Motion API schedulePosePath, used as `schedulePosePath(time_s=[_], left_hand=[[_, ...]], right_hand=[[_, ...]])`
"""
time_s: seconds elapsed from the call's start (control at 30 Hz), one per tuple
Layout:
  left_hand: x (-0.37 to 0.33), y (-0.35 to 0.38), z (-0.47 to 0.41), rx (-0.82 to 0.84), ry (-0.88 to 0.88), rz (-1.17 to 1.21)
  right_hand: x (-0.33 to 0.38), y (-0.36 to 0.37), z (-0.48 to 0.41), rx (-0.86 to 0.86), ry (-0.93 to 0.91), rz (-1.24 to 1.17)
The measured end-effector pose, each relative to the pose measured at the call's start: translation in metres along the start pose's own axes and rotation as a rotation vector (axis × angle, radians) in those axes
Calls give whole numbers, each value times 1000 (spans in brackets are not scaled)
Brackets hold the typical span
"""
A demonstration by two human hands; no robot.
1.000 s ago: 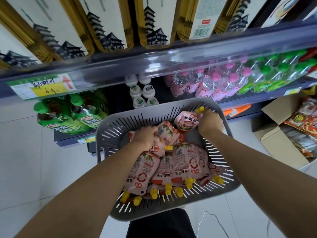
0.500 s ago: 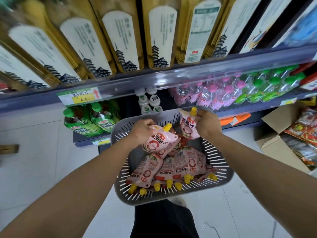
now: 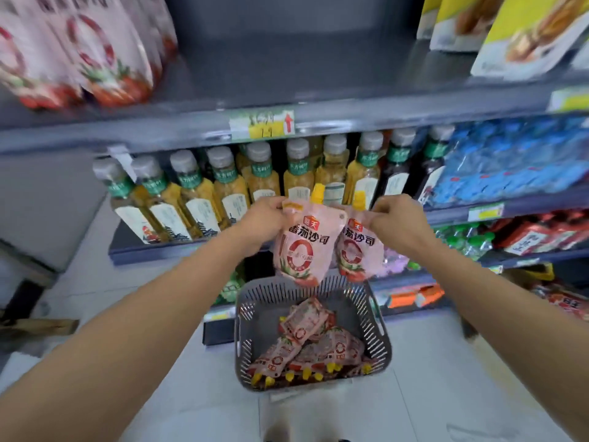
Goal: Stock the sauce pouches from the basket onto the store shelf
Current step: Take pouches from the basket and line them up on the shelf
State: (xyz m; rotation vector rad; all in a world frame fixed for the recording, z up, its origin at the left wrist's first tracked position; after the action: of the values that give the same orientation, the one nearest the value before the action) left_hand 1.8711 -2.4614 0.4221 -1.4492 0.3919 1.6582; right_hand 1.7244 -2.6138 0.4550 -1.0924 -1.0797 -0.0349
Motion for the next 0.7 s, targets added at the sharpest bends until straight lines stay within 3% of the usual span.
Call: schedulePosePath(time_s=[0.33,0.7], left_hand=[[-141,-78,72,-188,191,69],[-239,-191,88,-500,395,170]], right_hand=[[148,-114,10,-240,-316,-129],[269,-146,-33,-388,-464,-339]])
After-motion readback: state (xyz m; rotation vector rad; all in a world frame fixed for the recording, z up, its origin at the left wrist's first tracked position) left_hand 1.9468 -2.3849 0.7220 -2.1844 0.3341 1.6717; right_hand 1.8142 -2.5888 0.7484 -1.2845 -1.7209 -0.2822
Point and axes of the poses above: each hand's wrist, its own z-axis away from the middle knuckle, its own y-axis out of the palm, x = y × z, the point moved 9 cm from there along -z, towards the middle knuckle, and after that the axes turned 2 degrees about -z, right-handed, at the moved point
